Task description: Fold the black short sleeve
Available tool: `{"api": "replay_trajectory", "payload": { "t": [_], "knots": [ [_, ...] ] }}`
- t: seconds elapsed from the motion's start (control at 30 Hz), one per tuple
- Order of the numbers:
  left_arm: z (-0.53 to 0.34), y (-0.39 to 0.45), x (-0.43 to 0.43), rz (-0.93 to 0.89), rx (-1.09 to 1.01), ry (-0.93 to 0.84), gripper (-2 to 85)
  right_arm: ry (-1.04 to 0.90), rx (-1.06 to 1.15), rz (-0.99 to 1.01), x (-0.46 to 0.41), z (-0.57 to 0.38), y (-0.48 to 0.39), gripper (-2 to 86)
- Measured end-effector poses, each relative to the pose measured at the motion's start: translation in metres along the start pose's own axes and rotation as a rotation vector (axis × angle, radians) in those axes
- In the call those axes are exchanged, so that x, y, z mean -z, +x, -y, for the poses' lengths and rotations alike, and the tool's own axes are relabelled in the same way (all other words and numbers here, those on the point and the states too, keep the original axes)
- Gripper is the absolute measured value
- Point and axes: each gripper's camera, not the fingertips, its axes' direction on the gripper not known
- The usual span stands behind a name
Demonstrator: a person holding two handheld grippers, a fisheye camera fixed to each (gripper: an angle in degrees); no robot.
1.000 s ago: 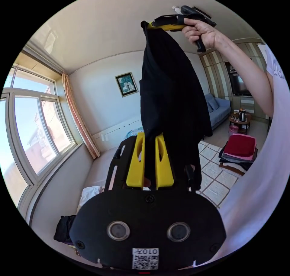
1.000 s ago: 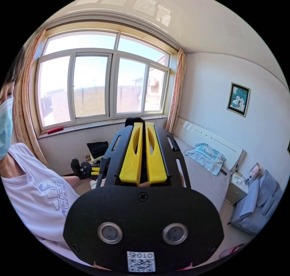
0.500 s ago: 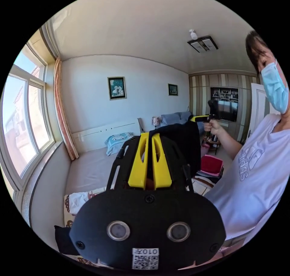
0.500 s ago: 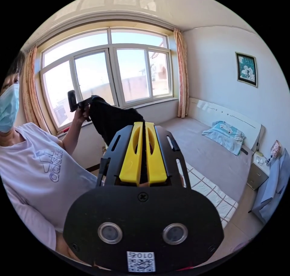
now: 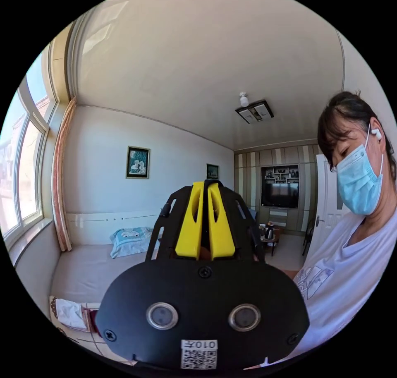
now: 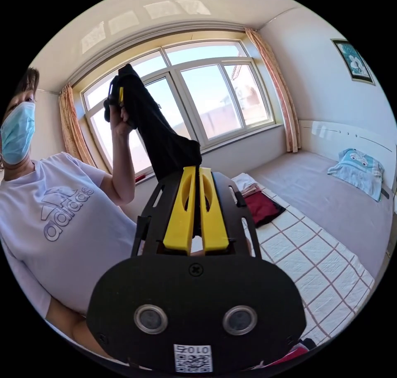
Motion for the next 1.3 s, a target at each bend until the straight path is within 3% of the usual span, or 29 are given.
{"api": "replay_trajectory", "payload": {
  "t": [0.2,0.37,0.5,0.7,0.8,0.9,1.03,1.2,1.3],
  "knots": [
    [-0.003,0.001,0.022,0.140,0.050,0.124,-0.4,-0.017,0.088,-0.014,-0.020,-0.003,-0.014,4.5],
    [-0.001,0.008,0.034,0.205,0.006,0.125,-0.4,-0.042,0.144,-0.112,-0.040,-0.026,-0.034,13.1],
    [-0.001,0.015,0.032,0.228,-0.071,0.082,-0.4,-0.096,0.108,-0.201,-0.055,-0.048,-0.036,4.4],
    [-0.015,-0.021,0.033,0.340,-0.055,-0.047,-0.3,0.025,0.043,-0.283,0.013,-0.055,-0.031,2.5],
    [-0.032,-0.051,0.027,0.323,0.006,-0.161,-0.3,0.000,0.057,-0.364,0.040,-0.047,-0.038,1.7],
    [-0.051,-0.063,0.017,0.324,-0.064,-0.230,-0.3,-0.088,0.043,-0.590,0.047,-0.035,-0.043,1.4],
    [-0.079,-0.074,0.009,0.219,-0.177,-0.353,-0.4,0.010,0.051,-0.771,0.080,-0.016,-0.072,1.2],
    [-0.103,-0.061,0.040,0.083,-0.301,-0.325,-0.4,-0.058,0.243,-0.675,0.089,-0.021,-0.115,1.1],
    [-0.116,-0.061,0.058,0.011,-0.239,-0.318,-0.4,-0.145,0.255,-0.571,0.085,-0.043,-0.126,1.0]
  ]
}}
